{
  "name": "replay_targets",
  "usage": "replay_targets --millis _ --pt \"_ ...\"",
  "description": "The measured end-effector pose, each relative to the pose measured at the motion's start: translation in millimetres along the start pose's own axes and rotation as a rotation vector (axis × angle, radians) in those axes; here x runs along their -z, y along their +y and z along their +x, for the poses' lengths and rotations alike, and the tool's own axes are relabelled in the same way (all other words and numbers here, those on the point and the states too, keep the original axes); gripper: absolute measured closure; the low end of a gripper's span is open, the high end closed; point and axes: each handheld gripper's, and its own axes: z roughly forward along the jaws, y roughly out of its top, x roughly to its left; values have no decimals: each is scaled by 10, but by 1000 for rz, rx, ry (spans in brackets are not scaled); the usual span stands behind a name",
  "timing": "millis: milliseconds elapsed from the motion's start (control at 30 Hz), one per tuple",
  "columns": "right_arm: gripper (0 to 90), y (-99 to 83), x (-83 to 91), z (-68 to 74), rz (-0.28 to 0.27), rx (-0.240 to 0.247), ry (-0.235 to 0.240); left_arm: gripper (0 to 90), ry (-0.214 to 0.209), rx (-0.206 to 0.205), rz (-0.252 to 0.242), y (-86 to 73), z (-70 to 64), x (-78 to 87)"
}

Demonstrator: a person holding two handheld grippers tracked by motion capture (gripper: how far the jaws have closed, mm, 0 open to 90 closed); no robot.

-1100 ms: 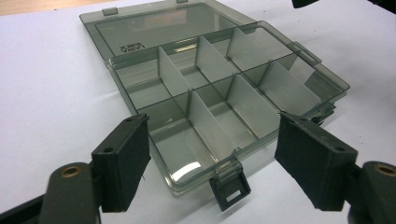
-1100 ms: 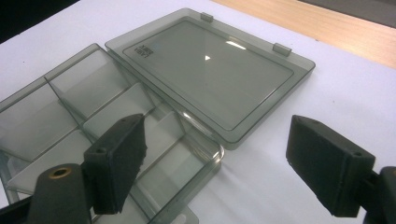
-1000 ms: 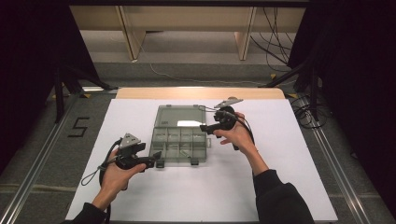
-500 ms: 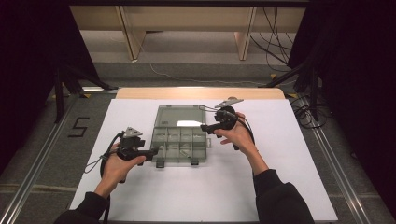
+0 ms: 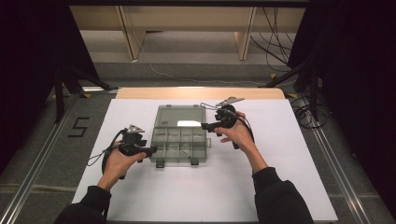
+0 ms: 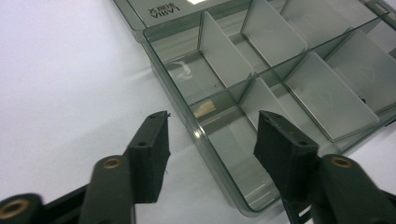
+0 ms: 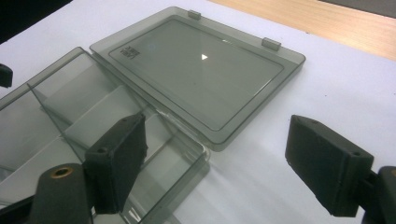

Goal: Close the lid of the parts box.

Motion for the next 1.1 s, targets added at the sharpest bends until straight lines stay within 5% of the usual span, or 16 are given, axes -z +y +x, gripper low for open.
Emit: replay_targets --millis 400,667,967,1100 --pt "221 66 -69 -62 24 -21 -14 676 18 8 27 -6 -5 -101" --pt "227 167 -225 -90 26 -69 -21 698 14 13 24 3 -4 -90" --pt "239 276 -405 -144 99 -157 -17 701 16 18 23 0 -11 -89" --pt "231 309 -467 -148 122 -160 -47 703 25 23 -1 -9 -24 -104"
